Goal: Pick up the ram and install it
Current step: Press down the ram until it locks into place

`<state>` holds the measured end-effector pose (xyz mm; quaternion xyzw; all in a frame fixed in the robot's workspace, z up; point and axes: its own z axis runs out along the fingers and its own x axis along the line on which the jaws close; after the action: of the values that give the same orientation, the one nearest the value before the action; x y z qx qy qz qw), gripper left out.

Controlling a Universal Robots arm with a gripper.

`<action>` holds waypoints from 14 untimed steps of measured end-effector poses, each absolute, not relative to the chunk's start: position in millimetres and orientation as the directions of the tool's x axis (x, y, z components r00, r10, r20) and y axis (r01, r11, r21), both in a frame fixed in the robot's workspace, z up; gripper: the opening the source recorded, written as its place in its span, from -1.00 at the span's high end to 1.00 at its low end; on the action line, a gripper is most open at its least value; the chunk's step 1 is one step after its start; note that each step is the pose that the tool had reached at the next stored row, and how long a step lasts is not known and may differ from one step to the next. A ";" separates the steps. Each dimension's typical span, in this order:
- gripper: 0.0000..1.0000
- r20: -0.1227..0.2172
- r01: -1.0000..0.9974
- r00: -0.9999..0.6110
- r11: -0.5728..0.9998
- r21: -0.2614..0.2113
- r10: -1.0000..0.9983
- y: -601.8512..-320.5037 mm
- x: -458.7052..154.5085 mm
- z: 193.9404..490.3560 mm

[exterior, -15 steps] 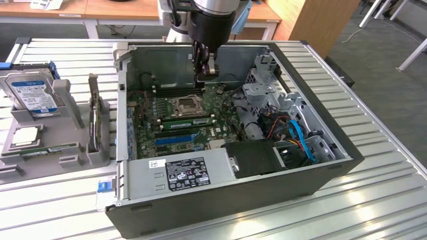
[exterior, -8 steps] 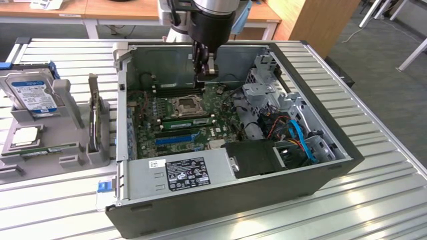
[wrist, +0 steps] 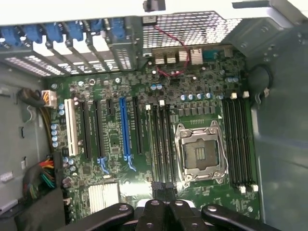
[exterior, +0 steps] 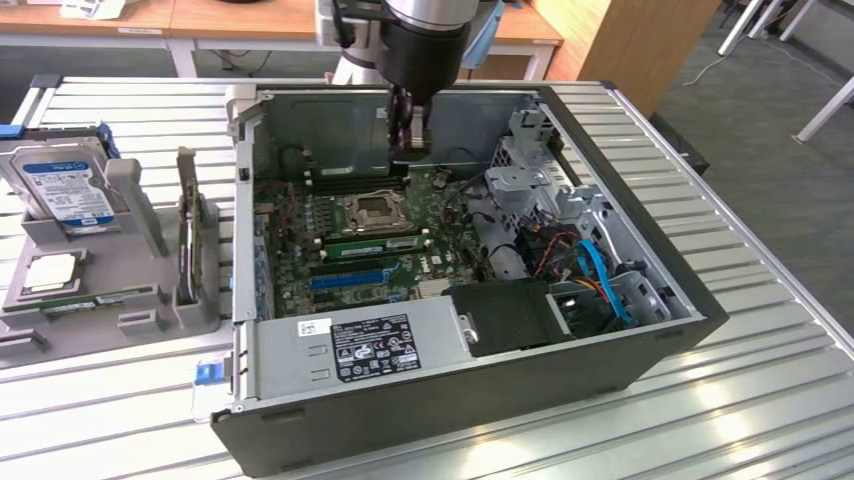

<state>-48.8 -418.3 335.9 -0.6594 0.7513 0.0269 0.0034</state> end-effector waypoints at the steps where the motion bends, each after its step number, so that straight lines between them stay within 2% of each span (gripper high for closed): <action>1: 0.80 -0.041 -0.989 -0.144 0.143 0.036 -0.989 -418.3 -48.9 335.9; 14: 0.80 -0.041 -0.941 -0.338 0.337 0.036 -0.940 -418.3 -49.3 335.2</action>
<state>-49.3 -418.3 335.2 -0.5752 0.8176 0.0264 0.0063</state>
